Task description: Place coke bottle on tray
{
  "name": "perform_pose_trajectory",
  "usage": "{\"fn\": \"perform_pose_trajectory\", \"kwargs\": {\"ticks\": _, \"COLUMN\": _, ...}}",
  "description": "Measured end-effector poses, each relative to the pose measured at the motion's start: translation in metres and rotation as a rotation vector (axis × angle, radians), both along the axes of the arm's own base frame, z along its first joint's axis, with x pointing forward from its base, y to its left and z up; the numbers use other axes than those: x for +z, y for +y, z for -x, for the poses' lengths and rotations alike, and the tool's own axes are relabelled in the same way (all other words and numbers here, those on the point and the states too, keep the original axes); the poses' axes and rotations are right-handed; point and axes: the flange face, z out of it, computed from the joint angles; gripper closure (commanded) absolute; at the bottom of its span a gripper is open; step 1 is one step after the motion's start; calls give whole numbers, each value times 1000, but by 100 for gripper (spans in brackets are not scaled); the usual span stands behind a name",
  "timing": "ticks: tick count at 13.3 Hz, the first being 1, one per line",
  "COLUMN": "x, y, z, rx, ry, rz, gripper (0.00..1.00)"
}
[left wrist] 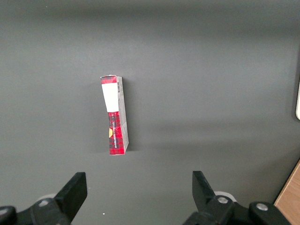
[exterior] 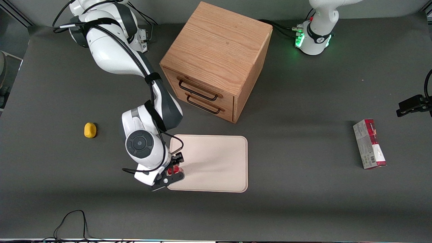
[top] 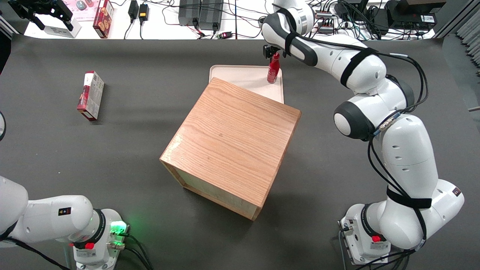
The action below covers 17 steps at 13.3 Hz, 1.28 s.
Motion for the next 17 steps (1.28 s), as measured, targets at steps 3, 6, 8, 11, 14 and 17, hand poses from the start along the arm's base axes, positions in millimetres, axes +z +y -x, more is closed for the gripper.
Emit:
{"fn": "perform_pose_trajectory", "kwargs": {"ticks": 3, "x": 14, "y": 0, "z": 1, "rx": -3, "ry": 1, "rz": 0, "gripper": 0}}
{"fn": "perform_pose_trajectory", "kwargs": {"ticks": 6, "x": 78, "y": -7, "z": 12, "rx": -10, "ry": 10, "rz": 1, "gripper": 0}}
{"fn": "perform_pose_trajectory", "kwargs": {"ticks": 8, "x": 140, "y": -16, "z": 28, "rx": -15, "ry": -1, "rz": -5, "gripper": 0}}
{"fn": "perform_pose_trajectory", "kwargs": {"ticks": 11, "x": 221, "y": -45, "z": 61, "rx": -38, "ry": 23, "rz": 15, "gripper": 0}}
{"fn": "perform_pose_trajectory", "kwargs": {"ticks": 14, "x": 266, "y": -99, "z": 89, "rx": -102, "ry": 37, "rz": 10, "gripper": 0}}
{"fn": "perform_pose_trajectory", "kwargs": {"ticks": 17, "x": 286, "y": -182, "z": 120, "rx": -198, "ry": 43, "rz": -33, "gripper": 0}}
